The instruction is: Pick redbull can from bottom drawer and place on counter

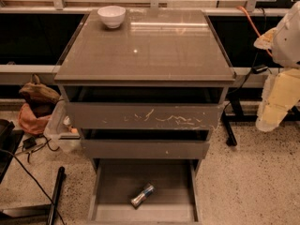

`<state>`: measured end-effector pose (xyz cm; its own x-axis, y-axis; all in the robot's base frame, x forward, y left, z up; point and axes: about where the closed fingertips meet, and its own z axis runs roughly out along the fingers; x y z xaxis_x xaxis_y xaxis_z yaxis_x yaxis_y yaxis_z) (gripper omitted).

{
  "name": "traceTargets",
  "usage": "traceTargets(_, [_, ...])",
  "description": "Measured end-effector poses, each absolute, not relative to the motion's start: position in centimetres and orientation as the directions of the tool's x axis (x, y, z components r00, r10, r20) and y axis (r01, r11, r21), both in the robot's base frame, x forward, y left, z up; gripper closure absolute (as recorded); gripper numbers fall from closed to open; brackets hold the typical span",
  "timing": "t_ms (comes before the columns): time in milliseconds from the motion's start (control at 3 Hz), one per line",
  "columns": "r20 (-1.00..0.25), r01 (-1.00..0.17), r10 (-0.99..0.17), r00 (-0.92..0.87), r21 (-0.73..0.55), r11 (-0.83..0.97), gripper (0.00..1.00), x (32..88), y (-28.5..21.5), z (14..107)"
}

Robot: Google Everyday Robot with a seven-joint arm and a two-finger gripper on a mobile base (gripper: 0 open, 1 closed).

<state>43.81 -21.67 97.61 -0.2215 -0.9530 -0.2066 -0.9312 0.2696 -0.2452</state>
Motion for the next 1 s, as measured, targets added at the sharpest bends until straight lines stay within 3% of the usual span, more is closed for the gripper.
traceTargets(667, [-0.228, -0.936, -0.952, -0.205, -0.237, 0.259, 0.0, 43.9, -21.0, 96.8])
traceTargets(1000, [-0.313, -0.956, -0.936, -0.16, -0.187, 0.226, 0.0, 43.7, -18.4, 92.4])
